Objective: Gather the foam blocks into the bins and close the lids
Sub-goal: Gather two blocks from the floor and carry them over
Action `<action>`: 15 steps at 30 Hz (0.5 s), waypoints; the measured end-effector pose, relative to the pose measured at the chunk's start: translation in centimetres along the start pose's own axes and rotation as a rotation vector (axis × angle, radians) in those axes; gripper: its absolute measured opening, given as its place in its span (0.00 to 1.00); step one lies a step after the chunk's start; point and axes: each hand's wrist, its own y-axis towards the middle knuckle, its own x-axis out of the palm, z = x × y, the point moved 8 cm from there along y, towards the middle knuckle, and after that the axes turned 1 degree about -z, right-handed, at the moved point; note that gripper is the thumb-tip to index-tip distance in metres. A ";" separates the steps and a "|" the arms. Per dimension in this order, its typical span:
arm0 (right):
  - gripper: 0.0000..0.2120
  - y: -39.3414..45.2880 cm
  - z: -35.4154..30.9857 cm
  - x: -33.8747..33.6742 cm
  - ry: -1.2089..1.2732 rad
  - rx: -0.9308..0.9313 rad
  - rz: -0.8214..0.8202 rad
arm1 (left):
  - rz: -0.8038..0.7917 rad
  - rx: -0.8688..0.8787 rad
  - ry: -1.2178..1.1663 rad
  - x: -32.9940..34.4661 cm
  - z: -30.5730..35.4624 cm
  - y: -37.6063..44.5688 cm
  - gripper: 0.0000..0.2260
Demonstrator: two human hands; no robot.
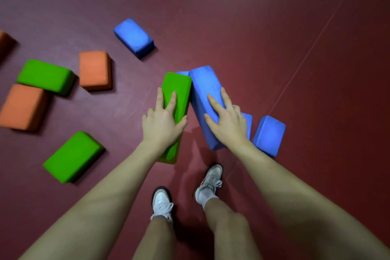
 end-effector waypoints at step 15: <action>0.27 -14.6 -14.0 -11.1 0.051 -0.254 0.027 | 0.174 -0.256 0.001 -15.6 -4.6 -20.6 0.31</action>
